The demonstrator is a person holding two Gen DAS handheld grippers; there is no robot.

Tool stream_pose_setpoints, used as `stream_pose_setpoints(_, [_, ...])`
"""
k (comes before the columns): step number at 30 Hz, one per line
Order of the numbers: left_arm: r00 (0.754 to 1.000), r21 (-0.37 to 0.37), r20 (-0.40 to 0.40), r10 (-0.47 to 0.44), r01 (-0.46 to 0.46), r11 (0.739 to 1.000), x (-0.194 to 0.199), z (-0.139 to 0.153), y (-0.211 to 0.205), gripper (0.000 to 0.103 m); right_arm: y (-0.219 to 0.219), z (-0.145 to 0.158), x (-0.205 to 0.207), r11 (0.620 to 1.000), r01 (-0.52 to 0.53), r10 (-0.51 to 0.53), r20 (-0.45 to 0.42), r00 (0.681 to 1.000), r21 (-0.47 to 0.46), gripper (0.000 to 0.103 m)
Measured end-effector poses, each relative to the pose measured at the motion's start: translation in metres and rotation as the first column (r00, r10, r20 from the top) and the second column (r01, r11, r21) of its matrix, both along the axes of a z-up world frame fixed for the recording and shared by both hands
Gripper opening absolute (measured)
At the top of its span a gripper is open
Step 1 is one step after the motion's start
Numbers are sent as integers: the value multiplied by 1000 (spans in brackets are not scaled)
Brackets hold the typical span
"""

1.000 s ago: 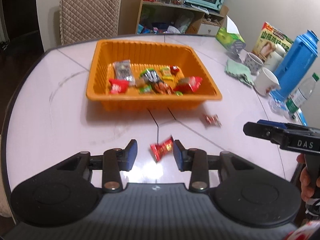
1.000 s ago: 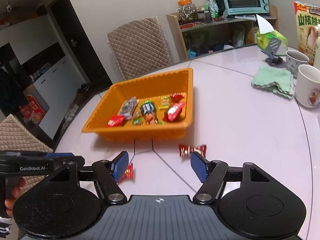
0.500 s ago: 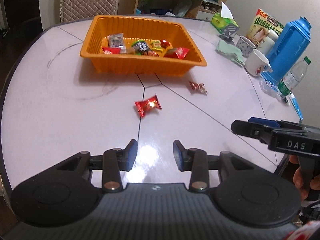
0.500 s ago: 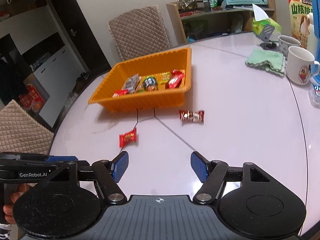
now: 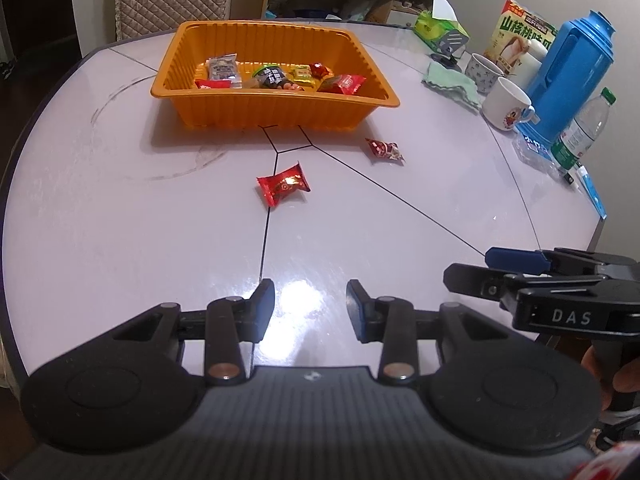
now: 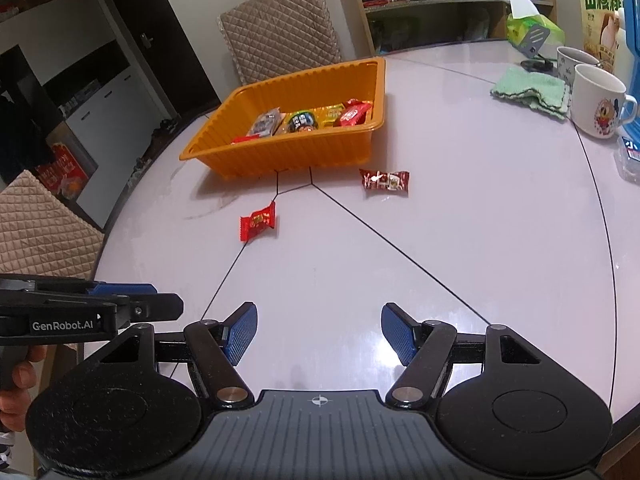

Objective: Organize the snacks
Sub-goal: 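Withdraw both tools from the tray toward the remaining candies, then grasp the red candy on the table with the left tool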

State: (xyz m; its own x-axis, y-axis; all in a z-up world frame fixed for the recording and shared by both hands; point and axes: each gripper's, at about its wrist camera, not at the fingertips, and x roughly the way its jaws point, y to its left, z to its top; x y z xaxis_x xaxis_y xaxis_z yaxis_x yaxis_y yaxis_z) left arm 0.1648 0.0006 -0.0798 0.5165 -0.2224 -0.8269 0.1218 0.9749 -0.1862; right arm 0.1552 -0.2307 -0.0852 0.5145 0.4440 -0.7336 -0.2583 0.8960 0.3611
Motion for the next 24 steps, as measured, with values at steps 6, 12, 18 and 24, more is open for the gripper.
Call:
stream_pose_setpoints(6, [1000,6,-3,-1,1,1000,0,0,-1,35,1,-1,1,1000,-8,8,-5,1000,-3,69])
stream_pose_setpoints(12, [1000,9,-5,-2,2,1000,4,-1,-1,35,2,-3,6,1000,-12,12,-11,1000,-5,69])
stream_pose_setpoints(18, [1000,17,4,-27,27,999,10,-5,-3,35,1,-7,11,1000,-7,6,-22,1000,-13,69])
stream_pose_setpoints(24, [999,42,19,-48,47,998,23,-12,-1,36,-2,-11,21,1000,12,-12,-32,999,-15,69])
